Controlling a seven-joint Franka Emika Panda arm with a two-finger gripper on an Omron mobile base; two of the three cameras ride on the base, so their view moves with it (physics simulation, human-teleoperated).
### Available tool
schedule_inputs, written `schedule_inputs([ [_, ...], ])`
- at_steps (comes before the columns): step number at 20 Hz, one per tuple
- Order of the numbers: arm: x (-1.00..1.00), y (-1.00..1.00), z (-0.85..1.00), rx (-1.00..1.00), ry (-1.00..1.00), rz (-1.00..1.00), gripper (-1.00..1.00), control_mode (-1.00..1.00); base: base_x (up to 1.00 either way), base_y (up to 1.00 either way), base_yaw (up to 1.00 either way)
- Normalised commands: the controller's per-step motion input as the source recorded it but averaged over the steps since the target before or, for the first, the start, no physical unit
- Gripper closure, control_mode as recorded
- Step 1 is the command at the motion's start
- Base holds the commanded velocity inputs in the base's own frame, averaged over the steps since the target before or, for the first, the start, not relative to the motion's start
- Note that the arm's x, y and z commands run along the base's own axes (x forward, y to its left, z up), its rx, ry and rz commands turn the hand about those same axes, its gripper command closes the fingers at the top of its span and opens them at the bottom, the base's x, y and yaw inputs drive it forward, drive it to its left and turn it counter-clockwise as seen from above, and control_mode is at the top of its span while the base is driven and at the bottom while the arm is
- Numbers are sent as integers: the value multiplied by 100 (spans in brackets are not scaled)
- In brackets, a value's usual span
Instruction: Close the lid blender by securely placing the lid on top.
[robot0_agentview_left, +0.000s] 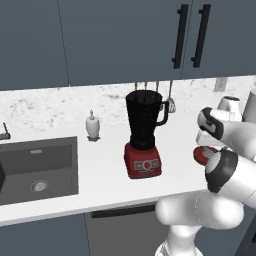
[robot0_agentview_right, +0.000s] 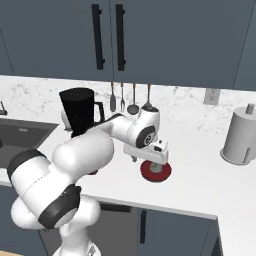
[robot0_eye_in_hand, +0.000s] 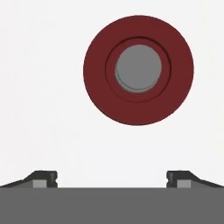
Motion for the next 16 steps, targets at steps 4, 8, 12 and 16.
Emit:
schedule_inputs([
  [4, 38, -26, -33, 0, 13, 0, -100, -100, 0, 0, 0],
  [8, 27, -9, -47, 0, 0, 0, -100, -100, 0, 0, 0],
  [12, 16, -3, -36, 0, 0, 0, -100, -100, 0, 0, 0],
  [16, 11, 0, -34, 0, 0, 0, -100, -100, 0, 0, 0],
])
